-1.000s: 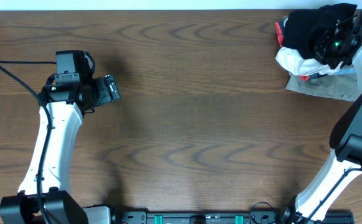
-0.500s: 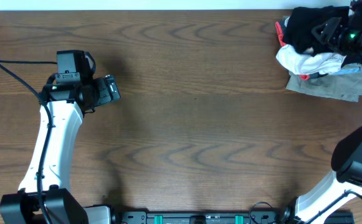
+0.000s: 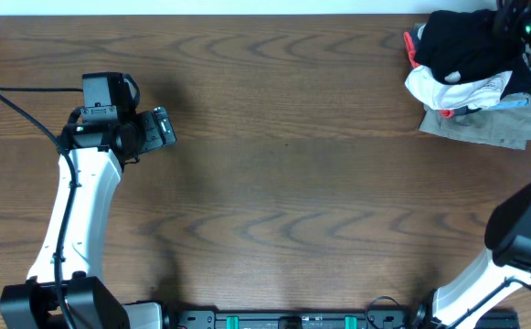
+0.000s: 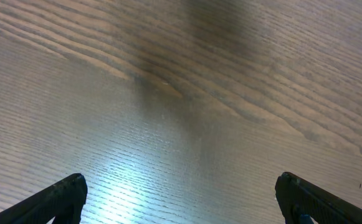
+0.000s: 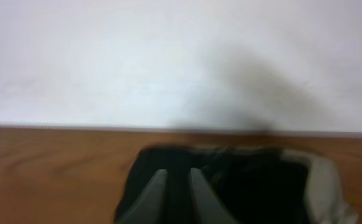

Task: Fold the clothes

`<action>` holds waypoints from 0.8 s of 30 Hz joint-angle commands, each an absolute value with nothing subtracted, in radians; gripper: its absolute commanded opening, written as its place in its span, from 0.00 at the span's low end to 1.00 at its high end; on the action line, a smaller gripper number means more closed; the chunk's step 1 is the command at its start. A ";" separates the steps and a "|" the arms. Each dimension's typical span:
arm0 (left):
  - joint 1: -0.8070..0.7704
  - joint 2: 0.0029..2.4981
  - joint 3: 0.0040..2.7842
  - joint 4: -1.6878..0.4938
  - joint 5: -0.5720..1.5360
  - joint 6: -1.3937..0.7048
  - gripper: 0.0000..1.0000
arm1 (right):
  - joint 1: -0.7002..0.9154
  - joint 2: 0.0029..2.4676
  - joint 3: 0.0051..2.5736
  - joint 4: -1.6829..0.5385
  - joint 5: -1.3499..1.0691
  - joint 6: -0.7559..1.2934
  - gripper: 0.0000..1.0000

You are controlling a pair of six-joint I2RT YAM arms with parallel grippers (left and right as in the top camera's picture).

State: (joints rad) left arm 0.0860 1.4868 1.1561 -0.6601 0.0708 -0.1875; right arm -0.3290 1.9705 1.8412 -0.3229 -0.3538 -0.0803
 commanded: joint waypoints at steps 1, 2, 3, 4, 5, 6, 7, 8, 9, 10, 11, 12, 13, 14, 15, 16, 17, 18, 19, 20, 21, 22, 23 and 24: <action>0.088 1.498 1.161 -0.660 0.059 -0.197 0.98 | -0.306 2.073 1.851 -0.247 -0.262 -0.113 0.33; 0.088 1.498 1.161 -0.660 0.059 -0.197 0.98 | -0.305 2.100 1.851 -0.218 -0.262 -0.113 0.35; 0.088 1.498 1.161 -0.660 0.059 -0.197 0.98 | -0.304 2.126 1.851 -0.197 -0.263 -0.112 0.39; 0.088 1.498 1.161 -0.659 0.059 -0.197 0.98 | -0.302 2.152 1.851 -0.183 -0.262 -0.112 0.43; 0.088 1.498 1.161 -0.659 0.059 -0.197 0.98 | -0.301 2.175 1.851 -0.175 -0.262 -0.112 0.47; 0.088 1.498 1.161 -0.659 0.059 -0.197 0.98 | -0.300 2.203 1.851 -0.170 -0.262 -0.112 0.51; 0.088 1.498 1.161 -0.659 0.059 -0.197 0.98 | -0.300 2.232 1.851 -0.170 -0.262 -0.112 0.58; 0.088 1.498 1.161 -0.659 0.059 -0.197 0.98 | -0.300 2.260 1.851 -0.170 -0.263 -0.112 0.63; 0.088 1.498 1.161 -0.659 0.059 -0.197 0.98 | -0.300 2.295 1.851 -0.172 -0.263 -0.112 0.70; 0.088 1.498 1.161 -0.659 0.059 -0.197 0.98 | -0.301 2.323 1.851 -0.174 -0.262 -0.112 0.74; 0.088 1.498 1.161 -0.659 0.059 -0.197 0.98 | -0.301 2.353 1.851 -0.176 -0.262 -0.112 0.78; 0.088 1.498 1.161 -0.657 0.059 -0.197 0.98 | -0.302 2.392 1.851 -0.181 -0.262 -0.112 0.82; 0.088 1.498 1.161 -0.657 0.059 -0.197 0.98 | -0.303 2.422 1.851 -0.186 -0.262 -0.112 0.84; 0.088 1.498 1.161 -0.656 0.059 -0.197 0.98 | -0.305 2.459 1.851 -0.192 -0.262 -0.112 0.86; 0.088 1.498 1.161 -0.656 0.059 -0.197 0.98 | -0.306 2.492 1.851 -0.196 -0.263 -0.108 0.87; 0.088 1.498 1.161 -0.656 0.059 -0.197 0.98 | -0.308 2.522 1.851 -0.201 -0.266 -0.104 0.90; 0.088 1.498 1.161 -0.656 0.059 -0.197 0.98 | -0.310 2.546 1.851 -0.206 -0.268 -0.104 0.91; 0.088 1.498 1.161 -0.656 0.059 -0.197 0.98 | -0.312 2.573 1.851 -0.214 -0.281 -0.105 0.96; 0.088 1.498 1.161 -0.656 0.059 -0.197 0.98 | -0.314 2.586 1.851 -0.221 -0.291 -0.105 0.99; 0.088 1.498 1.161 -0.656 0.059 -0.196 0.98 | -0.317 2.601 1.851 -0.229 -0.303 -0.105 0.99; 0.088 1.498 1.161 -0.656 0.059 -0.196 0.98 | -0.319 2.606 1.851 -0.240 -0.315 -0.105 0.99; 0.088 1.498 1.161 -0.655 0.059 -0.196 0.98 | -0.320 2.608 1.851 -0.248 -0.321 -0.105 0.99; 0.088 1.498 1.161 -0.654 0.059 -0.196 0.98 | -0.321 2.608 1.851 -0.253 -0.330 -0.106 0.99; 0.088 1.498 1.161 -0.653 0.059 -0.196 0.98 | -0.322 2.605 1.851 -0.256 -0.337 -0.107 0.99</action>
